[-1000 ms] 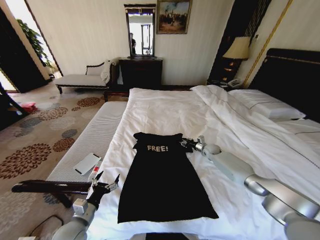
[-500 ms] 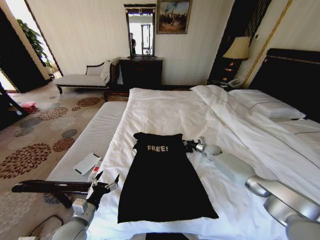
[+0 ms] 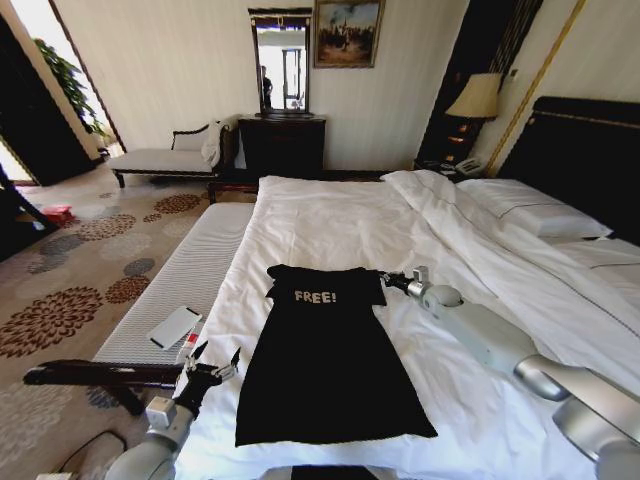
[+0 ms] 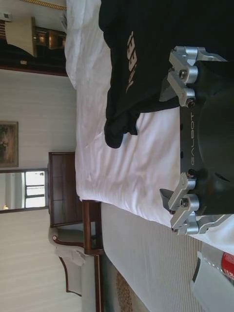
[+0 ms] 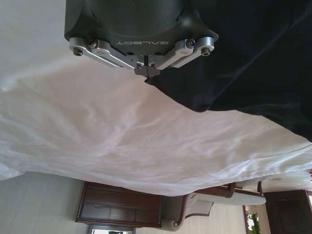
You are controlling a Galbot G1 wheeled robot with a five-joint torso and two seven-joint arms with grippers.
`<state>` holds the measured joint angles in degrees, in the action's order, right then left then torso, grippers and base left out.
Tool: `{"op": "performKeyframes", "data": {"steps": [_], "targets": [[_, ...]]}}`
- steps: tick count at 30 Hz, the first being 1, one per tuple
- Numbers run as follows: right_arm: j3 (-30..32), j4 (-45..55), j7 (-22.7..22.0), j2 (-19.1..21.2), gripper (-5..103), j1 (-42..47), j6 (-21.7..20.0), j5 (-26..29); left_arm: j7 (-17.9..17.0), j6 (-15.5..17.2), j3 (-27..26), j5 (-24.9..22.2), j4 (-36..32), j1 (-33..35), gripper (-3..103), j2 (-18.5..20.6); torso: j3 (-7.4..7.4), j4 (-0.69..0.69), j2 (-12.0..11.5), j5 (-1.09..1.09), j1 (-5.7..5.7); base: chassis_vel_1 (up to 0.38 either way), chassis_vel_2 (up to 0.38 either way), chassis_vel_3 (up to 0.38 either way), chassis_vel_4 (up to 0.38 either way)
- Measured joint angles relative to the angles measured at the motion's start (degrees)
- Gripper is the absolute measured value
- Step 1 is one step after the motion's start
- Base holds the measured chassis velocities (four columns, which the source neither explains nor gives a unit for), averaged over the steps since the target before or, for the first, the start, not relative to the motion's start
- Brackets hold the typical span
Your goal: Fold the clothes on the bed.
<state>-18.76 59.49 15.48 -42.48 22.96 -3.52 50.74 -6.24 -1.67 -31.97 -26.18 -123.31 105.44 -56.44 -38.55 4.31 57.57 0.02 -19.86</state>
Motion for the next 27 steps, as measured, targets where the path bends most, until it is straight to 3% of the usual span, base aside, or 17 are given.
{"op": "performKeyframes", "data": {"steps": [13,27], "targets": [[5.4,3.4,-2.7,6.3,0,4.6,-3.1,1.5,-0.2,0.2,0.8,-0.1,-0.2,-1.0,100,0.2,0.00,0.00,0.0,-0.02,0.00,0.000,0.000,0.000,0.000],[6.3,11.8,-3.8,6.4,0,7.1,-3.5,-2.4,-0.2,-0.1,0.5,0.1,-0.3,-0.3,100,-0.4,0.00,0.00,0.0,-0.02,0.00,0.000,0.000,0.000,0.000]]}}
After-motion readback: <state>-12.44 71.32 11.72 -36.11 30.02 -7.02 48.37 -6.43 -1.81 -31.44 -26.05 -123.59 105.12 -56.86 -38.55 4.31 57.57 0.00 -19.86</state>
